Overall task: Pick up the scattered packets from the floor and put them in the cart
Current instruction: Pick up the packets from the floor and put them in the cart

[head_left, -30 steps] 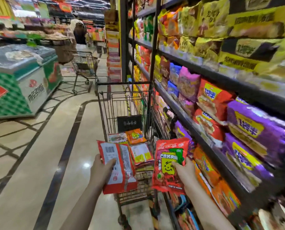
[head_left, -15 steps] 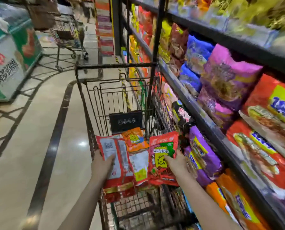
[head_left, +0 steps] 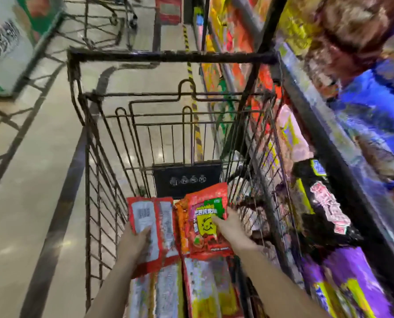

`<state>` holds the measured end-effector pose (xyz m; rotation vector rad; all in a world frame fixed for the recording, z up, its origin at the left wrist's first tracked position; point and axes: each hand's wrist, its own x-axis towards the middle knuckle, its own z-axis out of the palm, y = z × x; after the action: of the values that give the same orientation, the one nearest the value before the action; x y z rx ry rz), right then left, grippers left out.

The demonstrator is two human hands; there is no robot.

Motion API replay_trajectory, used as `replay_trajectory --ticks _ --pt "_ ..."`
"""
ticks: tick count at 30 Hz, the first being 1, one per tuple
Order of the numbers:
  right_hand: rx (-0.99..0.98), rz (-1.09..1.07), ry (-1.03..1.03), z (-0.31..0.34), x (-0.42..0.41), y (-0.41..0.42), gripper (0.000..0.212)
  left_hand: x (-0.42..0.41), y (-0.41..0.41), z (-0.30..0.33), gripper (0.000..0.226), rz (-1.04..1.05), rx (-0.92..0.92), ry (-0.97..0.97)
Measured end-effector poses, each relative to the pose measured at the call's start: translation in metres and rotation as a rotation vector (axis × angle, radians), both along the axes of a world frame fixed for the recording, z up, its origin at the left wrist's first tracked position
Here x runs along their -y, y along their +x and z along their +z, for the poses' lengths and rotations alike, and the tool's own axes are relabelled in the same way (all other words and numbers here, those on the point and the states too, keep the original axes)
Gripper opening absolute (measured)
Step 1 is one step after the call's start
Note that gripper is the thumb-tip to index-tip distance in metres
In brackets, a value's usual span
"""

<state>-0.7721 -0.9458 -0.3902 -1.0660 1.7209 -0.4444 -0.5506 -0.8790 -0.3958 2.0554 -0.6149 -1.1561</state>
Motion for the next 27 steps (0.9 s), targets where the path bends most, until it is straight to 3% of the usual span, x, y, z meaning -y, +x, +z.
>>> replay_trajectory --ticks 1,4,7,10,13,16,21,27 --pt "0.005 0.021 0.023 -0.007 0.009 0.004 0.035 0.006 0.005 -0.011 0.019 0.014 -0.005 0.011" --pt "0.035 0.071 0.085 -0.034 0.031 0.013 0.034 0.017 0.017 -0.043 0.054 -0.015 0.028 0.079" --pt "0.027 0.098 0.18 -0.058 0.04 0.019 0.047 0.019 0.022 -0.058 0.021 -0.058 0.04 0.169" --pt "-0.02 0.077 0.201 -0.074 0.042 0.019 0.04 0.019 0.02 -0.068 0.028 0.004 0.133 0.199" --pt "-0.279 0.113 0.134 -0.081 0.041 0.016 0.05 0.018 0.017 -0.066 0.037 -0.005 0.182 0.174" --pt "-0.502 0.238 0.077 -0.086 0.038 0.013 0.06 0.019 0.018 -0.078 0.07 -0.093 0.251 0.121" --pt "-0.259 0.278 0.207 -0.093 0.043 0.008 0.063 0.03 0.018 -0.091 0.046 -0.141 0.269 0.064" --pt "-0.224 0.25 0.188 -0.089 0.045 0.002 0.055 0.03 0.025 -0.091 0.063 -0.143 0.235 0.108"
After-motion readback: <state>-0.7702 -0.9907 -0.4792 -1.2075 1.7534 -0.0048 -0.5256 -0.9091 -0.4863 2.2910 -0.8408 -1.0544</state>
